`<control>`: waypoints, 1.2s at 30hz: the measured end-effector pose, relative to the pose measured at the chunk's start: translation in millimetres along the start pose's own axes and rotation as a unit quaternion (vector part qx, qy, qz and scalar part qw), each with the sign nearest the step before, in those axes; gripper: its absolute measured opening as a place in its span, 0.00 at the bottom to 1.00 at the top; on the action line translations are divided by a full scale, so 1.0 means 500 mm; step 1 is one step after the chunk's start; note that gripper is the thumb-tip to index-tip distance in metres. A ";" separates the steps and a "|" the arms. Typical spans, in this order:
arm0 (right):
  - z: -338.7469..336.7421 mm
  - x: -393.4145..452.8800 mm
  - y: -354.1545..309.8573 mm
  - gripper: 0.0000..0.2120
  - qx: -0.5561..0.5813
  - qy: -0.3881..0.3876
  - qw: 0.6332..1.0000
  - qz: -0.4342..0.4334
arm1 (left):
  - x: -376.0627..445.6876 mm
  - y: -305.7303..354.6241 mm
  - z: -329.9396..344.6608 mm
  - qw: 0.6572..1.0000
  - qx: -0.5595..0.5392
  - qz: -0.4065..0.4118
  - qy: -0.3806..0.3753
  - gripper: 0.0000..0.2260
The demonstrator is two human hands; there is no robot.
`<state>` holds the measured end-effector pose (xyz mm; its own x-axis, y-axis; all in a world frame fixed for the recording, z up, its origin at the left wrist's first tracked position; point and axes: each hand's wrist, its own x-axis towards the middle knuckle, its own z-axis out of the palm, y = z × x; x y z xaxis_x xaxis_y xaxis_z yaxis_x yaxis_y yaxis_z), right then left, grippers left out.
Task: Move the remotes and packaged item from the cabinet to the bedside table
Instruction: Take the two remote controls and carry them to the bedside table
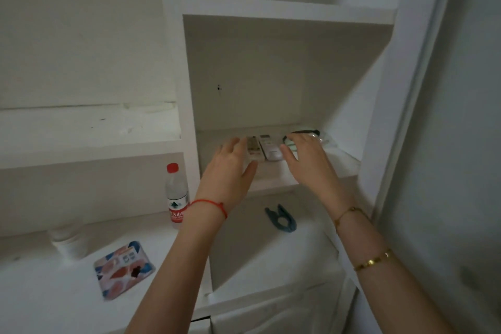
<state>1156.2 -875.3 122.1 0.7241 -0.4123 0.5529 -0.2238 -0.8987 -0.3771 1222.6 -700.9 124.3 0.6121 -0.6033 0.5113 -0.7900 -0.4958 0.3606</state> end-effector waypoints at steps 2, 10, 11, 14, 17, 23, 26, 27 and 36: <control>0.015 0.036 0.011 0.20 -0.019 -0.018 0.999 0.018 | 0.044 -0.001 0.017 0.999 0.026 -0.032 -0.016 0.22; 0.067 0.110 0.033 0.24 -0.045 -0.047 0.997 0.039 | 0.158 0.004 0.090 0.976 0.096 -0.174 -0.093 0.22; 0.071 0.114 0.034 0.25 -0.043 -0.052 0.997 0.037 | 0.164 0.003 0.097 0.974 0.098 -0.178 -0.097 0.22; 0.077 0.122 0.031 0.25 -0.038 -0.067 0.996 0.045 | 0.174 0.000 0.108 0.973 0.090 -0.188 -0.094 0.23; 0.071 0.121 0.029 0.25 -0.029 -0.077 0.995 0.053 | 0.185 -0.008 0.114 0.972 0.062 -0.206 -0.091 0.23; 0.063 0.130 0.028 0.25 0.042 -0.111 0.989 0.092 | 0.183 -0.005 0.109 0.967 -0.049 -0.244 -0.057 0.20; 0.061 0.136 0.031 0.19 0.101 -0.107 0.983 0.112 | 0.166 0.005 0.100 0.959 -0.103 -0.264 -0.019 0.14; 0.061 0.137 0.031 0.16 0.141 -0.108 0.976 0.126 | 0.162 0.006 0.099 0.956 -0.116 -0.269 -0.005 0.13; 0.046 0.092 0.026 0.11 0.398 -0.106 0.887 0.211 | 0.119 -0.001 0.087 0.928 -0.262 -0.263 0.034 0.18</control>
<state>1201.8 -902.7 125.6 0.8111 -0.5732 0.1170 -0.0348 -0.2468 -0.9684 1260.8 -763.7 120.4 0.9285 -0.3141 0.1981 -0.3019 -0.3275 0.8953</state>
